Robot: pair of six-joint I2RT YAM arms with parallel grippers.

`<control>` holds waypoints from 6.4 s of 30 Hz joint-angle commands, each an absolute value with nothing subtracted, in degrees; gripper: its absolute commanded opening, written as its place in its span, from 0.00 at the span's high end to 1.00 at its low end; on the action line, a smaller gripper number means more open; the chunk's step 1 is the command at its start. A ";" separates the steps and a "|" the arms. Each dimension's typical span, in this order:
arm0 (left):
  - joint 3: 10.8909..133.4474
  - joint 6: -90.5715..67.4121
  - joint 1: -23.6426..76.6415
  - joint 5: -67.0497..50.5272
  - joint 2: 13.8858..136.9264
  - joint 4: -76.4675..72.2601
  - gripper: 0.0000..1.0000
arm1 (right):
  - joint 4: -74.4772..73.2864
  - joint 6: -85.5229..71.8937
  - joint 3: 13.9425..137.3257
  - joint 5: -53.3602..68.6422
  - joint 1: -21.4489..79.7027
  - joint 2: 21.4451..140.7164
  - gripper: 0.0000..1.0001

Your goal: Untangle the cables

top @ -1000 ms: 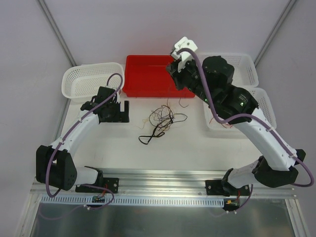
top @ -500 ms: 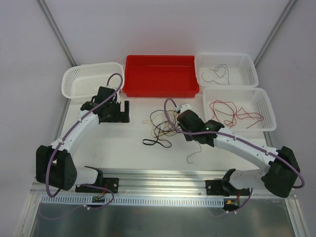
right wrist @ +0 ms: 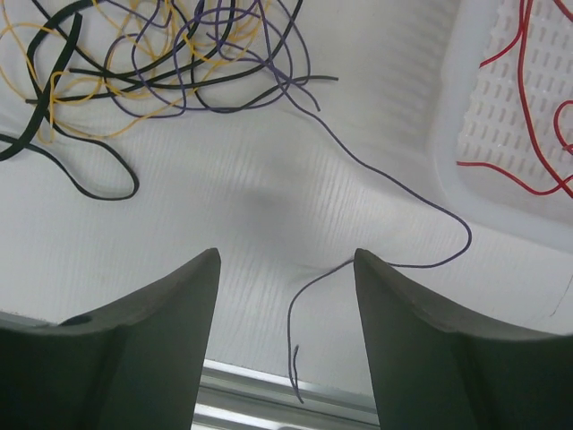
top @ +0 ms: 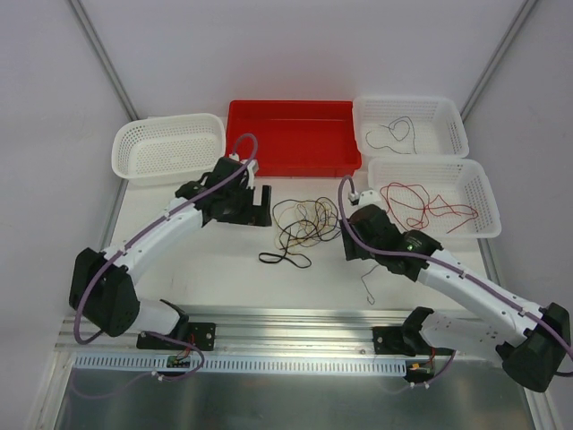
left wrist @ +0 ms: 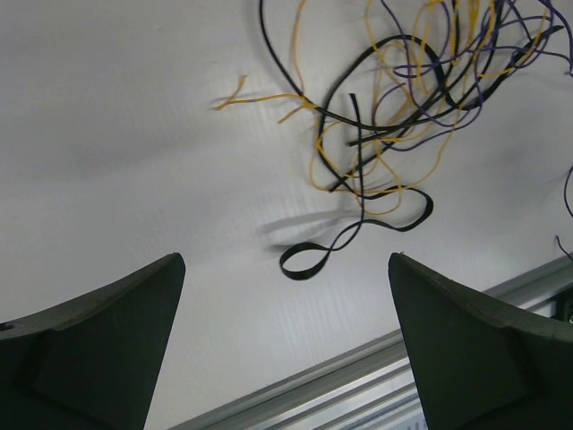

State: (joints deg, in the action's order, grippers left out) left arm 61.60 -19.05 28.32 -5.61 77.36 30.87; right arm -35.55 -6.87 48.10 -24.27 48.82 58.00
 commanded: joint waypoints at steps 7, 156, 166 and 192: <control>74.08 -30.49 38.93 -0.97 94.38 26.11 0.01 | -25.05 -0.35 49.05 -10.90 40.17 60.20 0.34; 50.10 -9.75 18.28 33.66 55.46 26.63 0.01 | -45.63 24.87 57.66 3.78 44.21 85.77 0.10; 49.75 -9.76 18.28 35.51 55.28 26.37 0.01 | -38.76 23.65 55.55 1.84 44.30 94.56 0.14; 49.83 -9.58 18.28 35.24 55.02 26.37 0.01 | -35.43 16.00 57.04 -1.41 45.79 92.20 0.99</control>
State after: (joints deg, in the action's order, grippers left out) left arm 49.87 -9.80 18.37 33.69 55.59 27.64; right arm -38.92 18.87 55.70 -0.27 45.95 95.07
